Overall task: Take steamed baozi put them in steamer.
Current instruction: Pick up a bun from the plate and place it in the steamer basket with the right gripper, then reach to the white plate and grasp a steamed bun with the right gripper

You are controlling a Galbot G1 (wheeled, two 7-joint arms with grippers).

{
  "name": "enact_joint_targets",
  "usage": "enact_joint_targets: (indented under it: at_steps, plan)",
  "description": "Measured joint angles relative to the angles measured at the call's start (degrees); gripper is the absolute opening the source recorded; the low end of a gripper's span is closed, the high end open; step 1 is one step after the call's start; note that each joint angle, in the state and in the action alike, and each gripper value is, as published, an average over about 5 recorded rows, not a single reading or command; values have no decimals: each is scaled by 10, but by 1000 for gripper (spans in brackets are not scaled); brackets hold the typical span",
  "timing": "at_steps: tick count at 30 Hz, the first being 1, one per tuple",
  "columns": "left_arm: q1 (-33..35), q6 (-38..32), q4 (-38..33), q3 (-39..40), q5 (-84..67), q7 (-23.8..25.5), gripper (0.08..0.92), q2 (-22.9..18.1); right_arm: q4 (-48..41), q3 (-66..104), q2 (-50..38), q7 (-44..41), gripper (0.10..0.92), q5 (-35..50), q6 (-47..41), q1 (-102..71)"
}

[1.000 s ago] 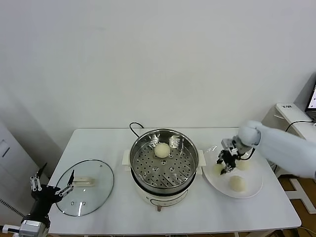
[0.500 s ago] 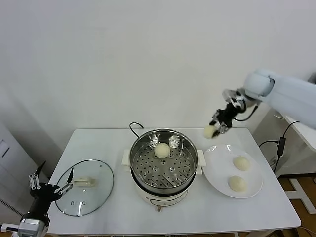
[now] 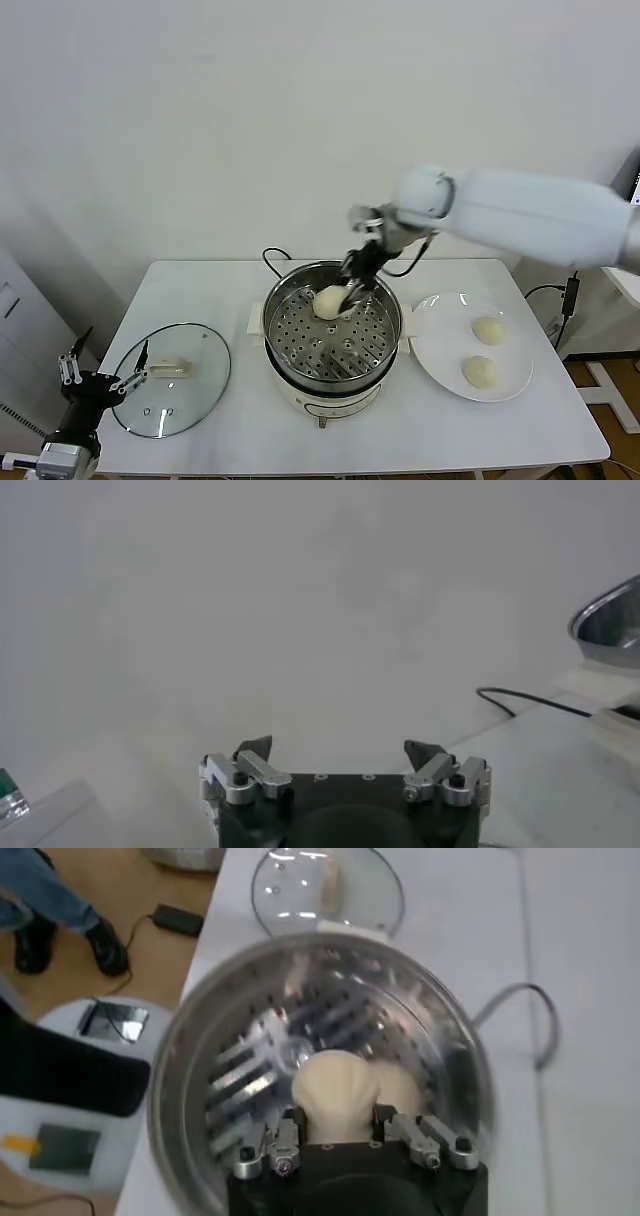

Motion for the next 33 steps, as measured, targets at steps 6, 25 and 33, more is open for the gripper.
enact_joint_targets:
  at_steps: [6,25,33]
  plan:
    - [0,0,0,-2,-3,0,823,-1,3,4,30,61,490,12,-41,-37]
    - [-3,-2,0,3,0,0,823,-5,23,22,33,143,806,20,-86,-64]
    - [-1,-2,-8,5,1,0,823,-7,15,33,-24,44,823,-19,-45,-7]
